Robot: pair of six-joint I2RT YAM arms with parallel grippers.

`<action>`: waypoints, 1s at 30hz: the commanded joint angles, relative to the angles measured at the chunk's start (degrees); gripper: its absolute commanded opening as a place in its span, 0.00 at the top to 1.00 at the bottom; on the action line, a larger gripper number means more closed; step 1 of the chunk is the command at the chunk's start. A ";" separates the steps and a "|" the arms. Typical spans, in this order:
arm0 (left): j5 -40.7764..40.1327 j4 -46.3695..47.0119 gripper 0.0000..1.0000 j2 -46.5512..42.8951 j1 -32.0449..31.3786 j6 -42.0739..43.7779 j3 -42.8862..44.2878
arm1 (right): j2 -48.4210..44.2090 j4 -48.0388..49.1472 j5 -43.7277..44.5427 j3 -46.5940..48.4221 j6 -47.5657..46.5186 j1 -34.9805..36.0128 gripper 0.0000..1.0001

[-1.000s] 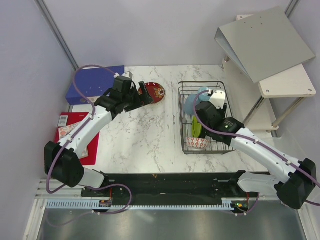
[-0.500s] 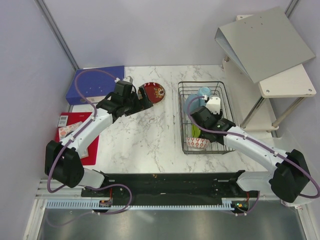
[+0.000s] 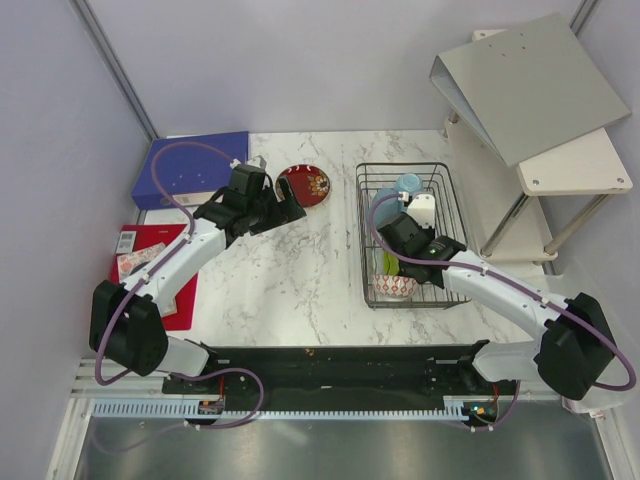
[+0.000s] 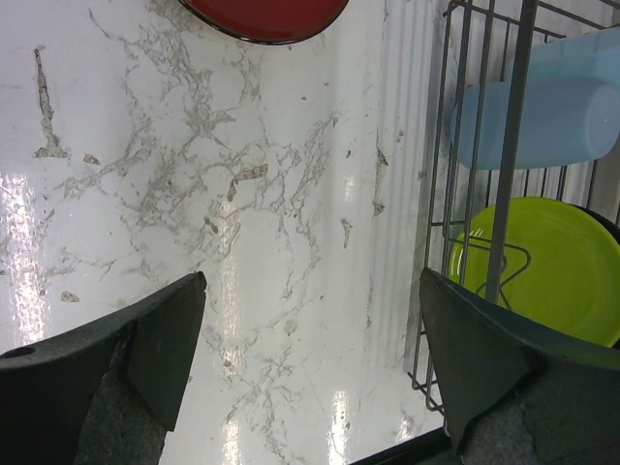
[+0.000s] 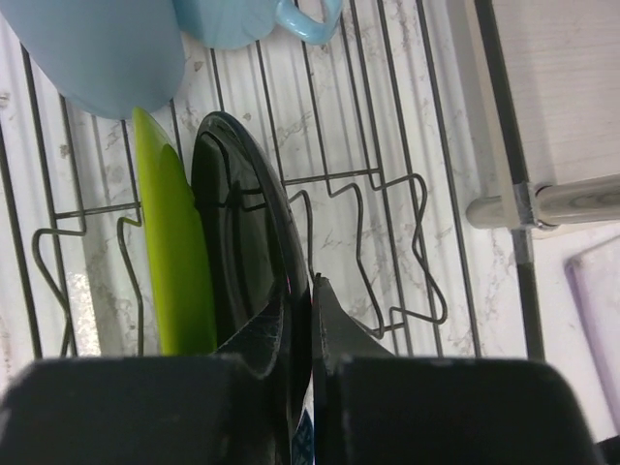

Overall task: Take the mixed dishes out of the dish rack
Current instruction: Pick up the plate from the dish rack.

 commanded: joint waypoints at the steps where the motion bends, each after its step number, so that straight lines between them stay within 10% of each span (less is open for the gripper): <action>1: 0.77 2.47 0.03 -1.03 -0.12 -1.42 -0.18 | -2.30 -0.80 1.76 2.02 0.56 -0.39 1.00; 21: -0.02 2.47 0.04 0.11 -0.21 -0.81 0.44 | -11.61 -12.76 1.50 19.77 -3.93 -0.39 1.00; 30: 7.26 8.17 0.03 -4.54 -0.21 -2.30 -1.40 | -22.68 2.86 -16.93 11.97 -1.12 -0.39 1.00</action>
